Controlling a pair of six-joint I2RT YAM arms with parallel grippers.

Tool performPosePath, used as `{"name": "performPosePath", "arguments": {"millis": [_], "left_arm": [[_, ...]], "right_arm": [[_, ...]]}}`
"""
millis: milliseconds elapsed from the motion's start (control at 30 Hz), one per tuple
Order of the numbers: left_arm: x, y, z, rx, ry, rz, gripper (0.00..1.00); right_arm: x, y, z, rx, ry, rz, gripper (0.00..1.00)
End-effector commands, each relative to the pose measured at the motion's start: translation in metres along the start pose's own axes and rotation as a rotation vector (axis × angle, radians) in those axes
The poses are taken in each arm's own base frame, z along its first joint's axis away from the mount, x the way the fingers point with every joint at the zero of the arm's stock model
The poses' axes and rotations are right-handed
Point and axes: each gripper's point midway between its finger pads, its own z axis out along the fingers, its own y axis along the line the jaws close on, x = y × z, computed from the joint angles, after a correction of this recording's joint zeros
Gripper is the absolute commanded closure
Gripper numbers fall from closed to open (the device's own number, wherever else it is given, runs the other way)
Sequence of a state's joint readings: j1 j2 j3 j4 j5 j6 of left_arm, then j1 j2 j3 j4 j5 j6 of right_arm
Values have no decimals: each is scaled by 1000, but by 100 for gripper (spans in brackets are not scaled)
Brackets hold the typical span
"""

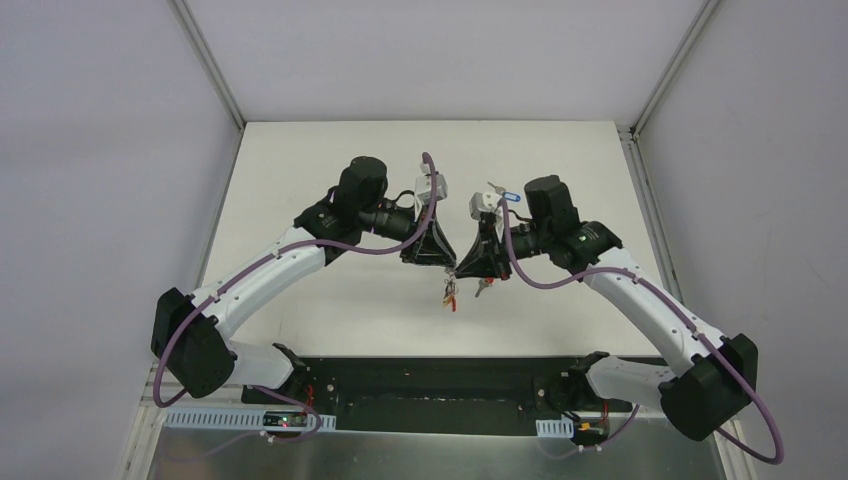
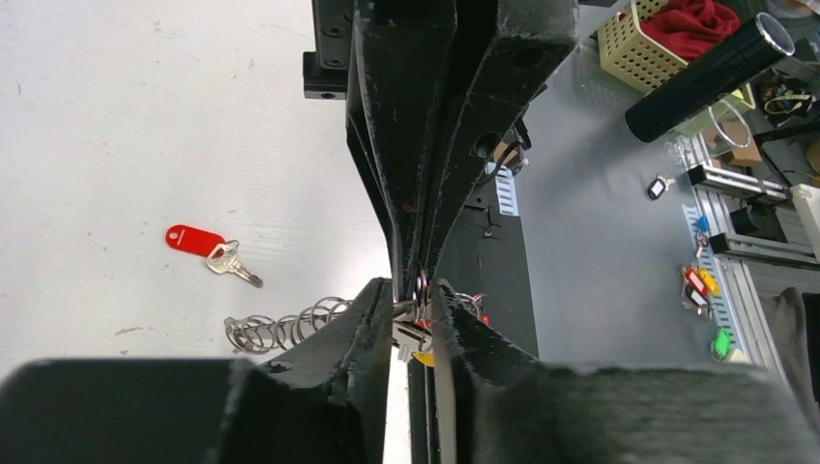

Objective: Put the keys on the keyring
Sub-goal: Adjust the keyring.

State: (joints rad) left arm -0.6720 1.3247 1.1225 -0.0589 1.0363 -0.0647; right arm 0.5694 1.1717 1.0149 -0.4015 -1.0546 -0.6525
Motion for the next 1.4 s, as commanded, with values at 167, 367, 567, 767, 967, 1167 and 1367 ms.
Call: {"name": "performPosePath", "arguments": {"millis": [167,367,567,767,967,1167,1367], "left_arm": [[-10,0,-10,-5,-24,18,58],[-1,5,-9,-11,0,11,48],[9,13,-4,-19,29,-9,47],[19,7,5,2,76,49,49],[21,0,13,38,107,58,58],[18,-1,13,38,103,70,68],[16,0,13,35,100,77,73]], "right_arm": [[3,4,-3,-8,-16,-64,100],[2,2,-4,-5,-15,-77,100],[3,2,-4,3,-8,-78,100],[4,-1,-5,22,-11,-65,100],[6,-3,-3,19,-8,-43,100],[9,-3,-2,10,-4,-22,100],[12,-2,0,-7,2,-3,100]]}}
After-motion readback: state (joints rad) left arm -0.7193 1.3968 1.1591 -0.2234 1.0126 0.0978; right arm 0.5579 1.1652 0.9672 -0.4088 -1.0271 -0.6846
